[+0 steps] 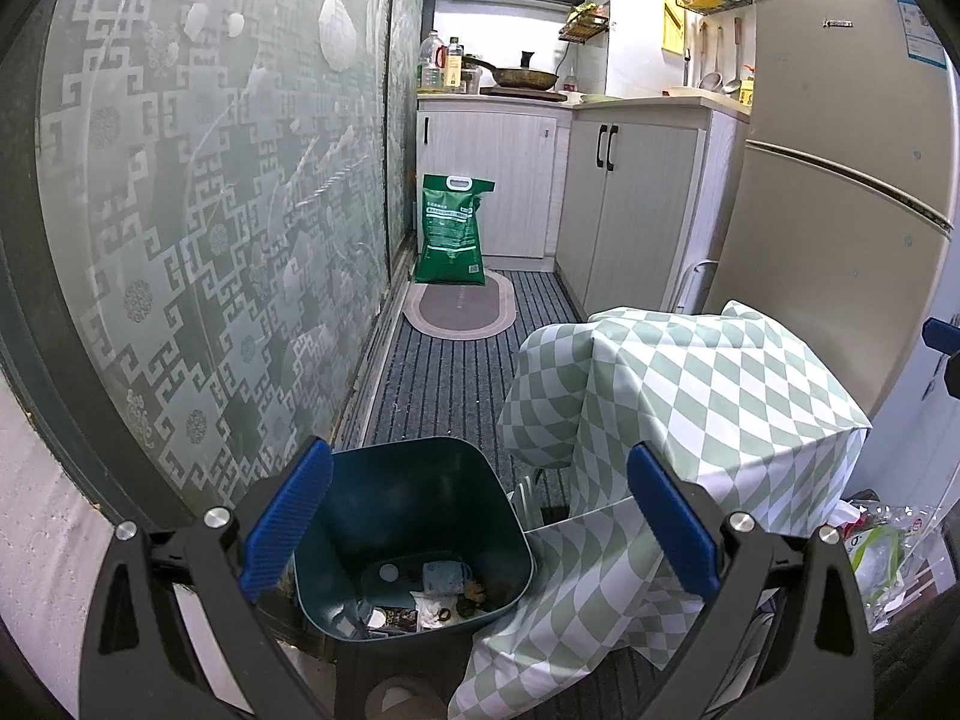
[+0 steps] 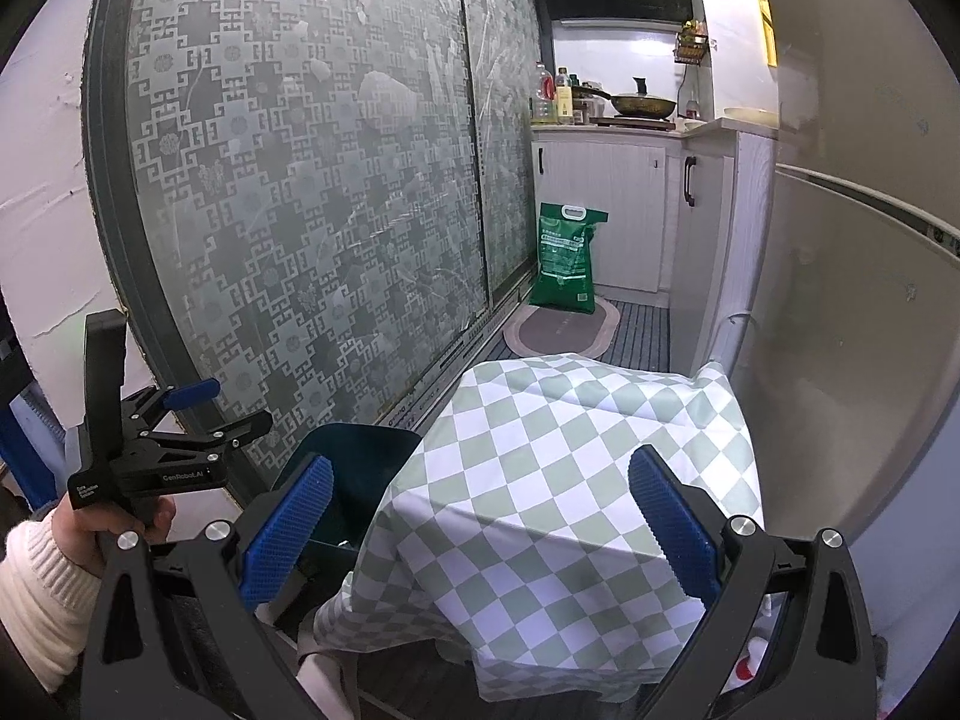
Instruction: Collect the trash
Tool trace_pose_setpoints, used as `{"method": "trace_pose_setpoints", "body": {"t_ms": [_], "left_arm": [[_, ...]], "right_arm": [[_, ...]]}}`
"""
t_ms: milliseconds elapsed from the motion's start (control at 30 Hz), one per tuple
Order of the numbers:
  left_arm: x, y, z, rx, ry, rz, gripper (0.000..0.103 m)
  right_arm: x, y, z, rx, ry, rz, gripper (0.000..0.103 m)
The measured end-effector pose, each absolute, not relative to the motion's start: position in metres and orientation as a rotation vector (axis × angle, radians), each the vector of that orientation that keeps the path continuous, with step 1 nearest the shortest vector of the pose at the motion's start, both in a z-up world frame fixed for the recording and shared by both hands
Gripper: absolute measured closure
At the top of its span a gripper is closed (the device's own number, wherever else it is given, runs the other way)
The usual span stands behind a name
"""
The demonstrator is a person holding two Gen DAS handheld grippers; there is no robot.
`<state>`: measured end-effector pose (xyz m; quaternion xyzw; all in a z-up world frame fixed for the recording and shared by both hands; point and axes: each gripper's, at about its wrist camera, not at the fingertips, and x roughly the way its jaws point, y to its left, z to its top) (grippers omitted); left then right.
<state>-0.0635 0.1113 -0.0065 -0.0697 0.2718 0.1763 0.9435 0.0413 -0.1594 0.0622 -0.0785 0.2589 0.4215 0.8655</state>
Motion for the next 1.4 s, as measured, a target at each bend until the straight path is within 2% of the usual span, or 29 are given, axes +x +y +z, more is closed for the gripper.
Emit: {"method": "trace_pose_setpoints", "body": {"t_ms": [1400], "left_arm": [[-0.0639,0.106,-0.0051,-0.142,0.551,0.353,0.003]], "right_arm": [[0.0433,-0.1624,0.0625,-0.167,0.537,0.875,0.003]]}}
